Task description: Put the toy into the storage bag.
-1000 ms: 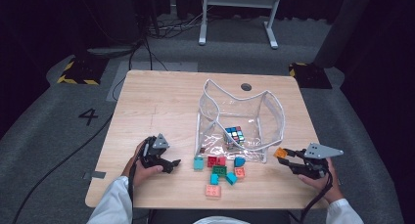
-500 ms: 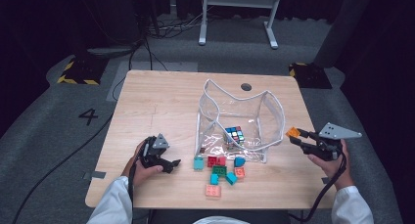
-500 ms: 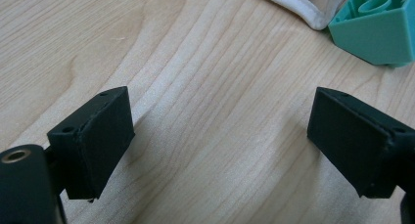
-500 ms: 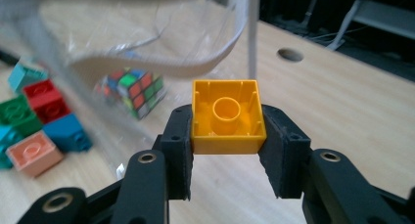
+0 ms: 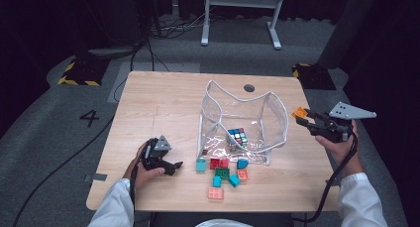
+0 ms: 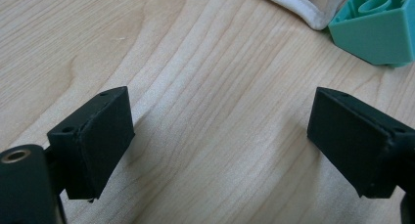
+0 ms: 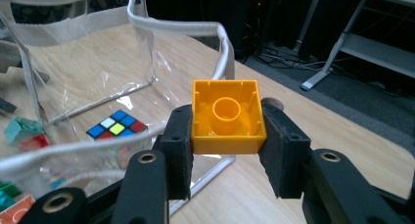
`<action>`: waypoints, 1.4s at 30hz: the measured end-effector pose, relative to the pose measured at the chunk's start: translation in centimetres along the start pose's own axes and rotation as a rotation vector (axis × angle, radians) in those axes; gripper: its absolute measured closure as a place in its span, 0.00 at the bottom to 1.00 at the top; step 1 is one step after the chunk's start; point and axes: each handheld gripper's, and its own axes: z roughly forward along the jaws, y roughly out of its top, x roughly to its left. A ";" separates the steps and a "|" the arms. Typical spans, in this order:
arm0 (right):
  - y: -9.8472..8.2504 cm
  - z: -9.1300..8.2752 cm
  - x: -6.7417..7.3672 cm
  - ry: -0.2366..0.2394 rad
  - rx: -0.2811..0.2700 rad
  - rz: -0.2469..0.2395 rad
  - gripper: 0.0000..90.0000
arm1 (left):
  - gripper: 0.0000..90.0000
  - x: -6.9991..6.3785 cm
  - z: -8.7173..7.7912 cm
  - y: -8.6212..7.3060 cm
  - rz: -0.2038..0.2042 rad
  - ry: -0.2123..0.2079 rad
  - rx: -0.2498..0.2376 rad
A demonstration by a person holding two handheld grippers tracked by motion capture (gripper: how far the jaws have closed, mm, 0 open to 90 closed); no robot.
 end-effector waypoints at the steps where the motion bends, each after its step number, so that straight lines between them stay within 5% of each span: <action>1: 0.5 0.1 -0.1 0.003 0.001 -0.003 0.66 | 0.11 0.0 0.0 0.0 0.000 0.000 0.000; 15: 5.1 2.3 0.4 0.041 -0.012 -0.045 0.66 | 0.11 0.0 0.0 0.0 0.002 0.003 0.000; 22: 5.8 4.0 1.5 0.113 0.004 -0.036 0.66 | 0.11 0.0 0.0 0.0 0.002 0.004 0.000; 25: 6.0 5.1 2.4 0.150 0.012 -0.072 0.66 | 0.11 0.0 0.0 0.0 0.001 0.003 -0.001; 29: 6.5 6.4 3.5 0.179 0.043 -0.100 0.66 | 0.11 0.0 0.0 0.0 0.002 0.003 0.000; 33: 6.9 7.7 4.8 0.215 0.120 -0.179 0.66 | 0.11 0.0 0.0 0.0 0.000 0.002 -0.001; 42: 7.1 10.4 5.4 0.251 0.261 -0.288 0.66 | 0.11 0.0 0.0 0.0 0.002 0.003 0.001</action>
